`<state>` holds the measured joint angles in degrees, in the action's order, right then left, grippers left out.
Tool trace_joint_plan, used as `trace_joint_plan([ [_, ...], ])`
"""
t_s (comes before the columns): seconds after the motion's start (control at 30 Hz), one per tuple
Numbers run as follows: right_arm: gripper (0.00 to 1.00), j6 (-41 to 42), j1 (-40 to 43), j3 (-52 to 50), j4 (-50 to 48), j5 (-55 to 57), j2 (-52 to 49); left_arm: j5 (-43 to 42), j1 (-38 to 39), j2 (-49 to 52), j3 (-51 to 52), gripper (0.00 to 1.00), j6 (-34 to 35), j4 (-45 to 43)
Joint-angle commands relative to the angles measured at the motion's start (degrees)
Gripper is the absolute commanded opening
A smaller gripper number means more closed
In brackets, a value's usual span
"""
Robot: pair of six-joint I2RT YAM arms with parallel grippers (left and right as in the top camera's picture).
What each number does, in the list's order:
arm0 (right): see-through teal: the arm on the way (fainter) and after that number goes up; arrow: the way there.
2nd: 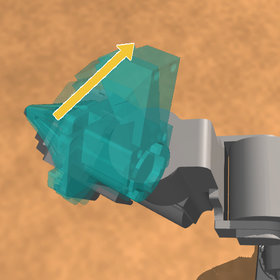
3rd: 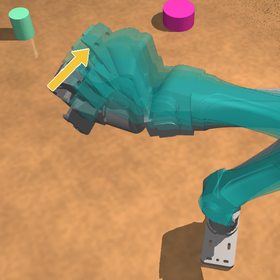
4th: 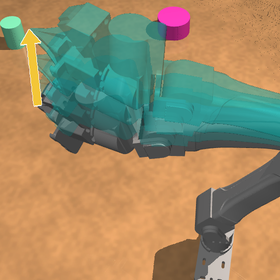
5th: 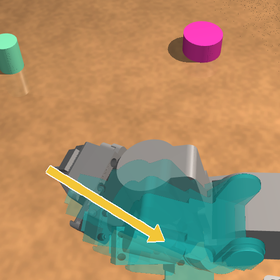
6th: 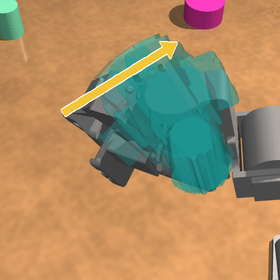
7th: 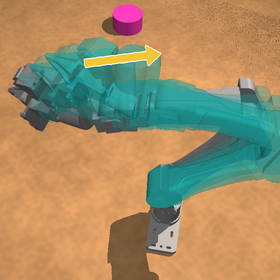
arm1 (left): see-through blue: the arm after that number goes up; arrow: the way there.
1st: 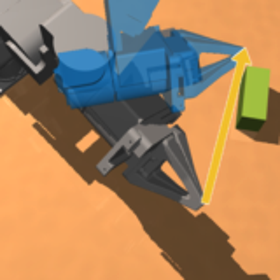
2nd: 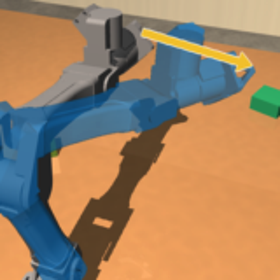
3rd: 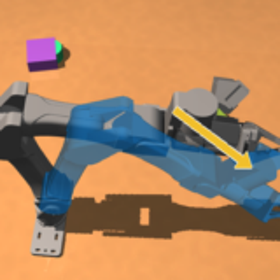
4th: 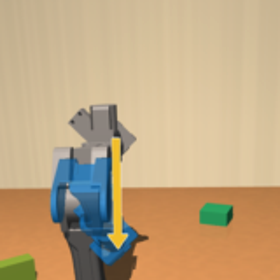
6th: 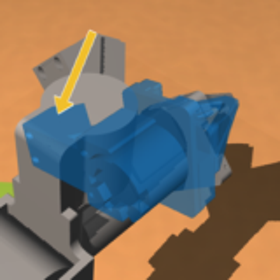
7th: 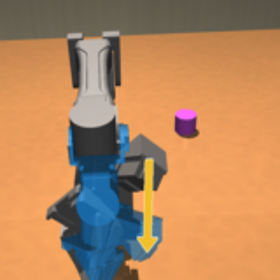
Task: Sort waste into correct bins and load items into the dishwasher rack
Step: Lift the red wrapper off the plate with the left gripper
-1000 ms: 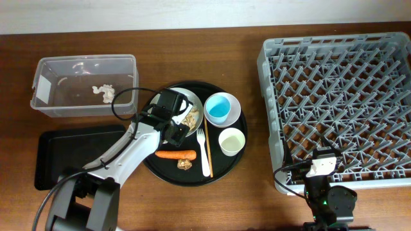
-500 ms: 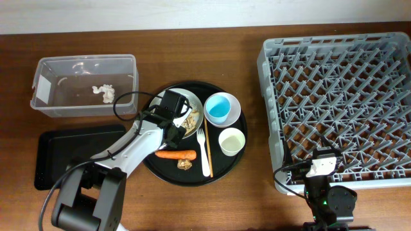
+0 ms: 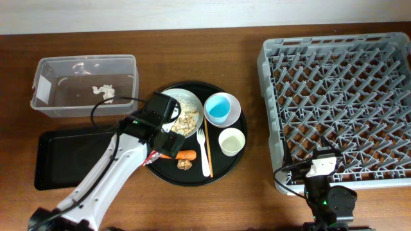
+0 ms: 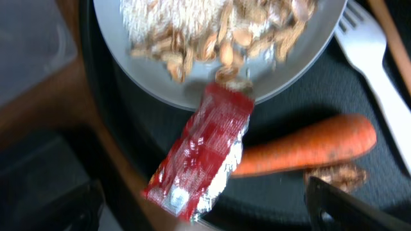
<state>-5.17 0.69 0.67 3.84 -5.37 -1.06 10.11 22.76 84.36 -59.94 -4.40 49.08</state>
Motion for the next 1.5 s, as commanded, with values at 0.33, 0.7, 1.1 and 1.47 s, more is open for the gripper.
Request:
trace_joint_plan([
  [0.33, 0.99, -0.39, -0.31, -0.35, 0.26, 0.24, 0.33, -2.21, -6.05, -1.01, 11.06, 0.99, 6.4, -7.8],
  [0.7, 0.99, -0.39, -0.31, -0.35, 0.26, 0.24, 0.33, 0.85, -6.05, 3.61, 11.17, 0.96, -9.44, -10.93],
  [1.1, 0.99, -0.39, -0.31, -0.35, 0.26, 0.24, 0.33, 2.49, -6.05, 11.3, 11.06, 0.66, -14.78, -11.58],
  [1.47, 0.99, -0.39, -0.31, -0.35, 0.26, 0.24, 0.33, 2.82, -6.05, 10.86, 4.13, 0.18, -14.73, -3.98],
])
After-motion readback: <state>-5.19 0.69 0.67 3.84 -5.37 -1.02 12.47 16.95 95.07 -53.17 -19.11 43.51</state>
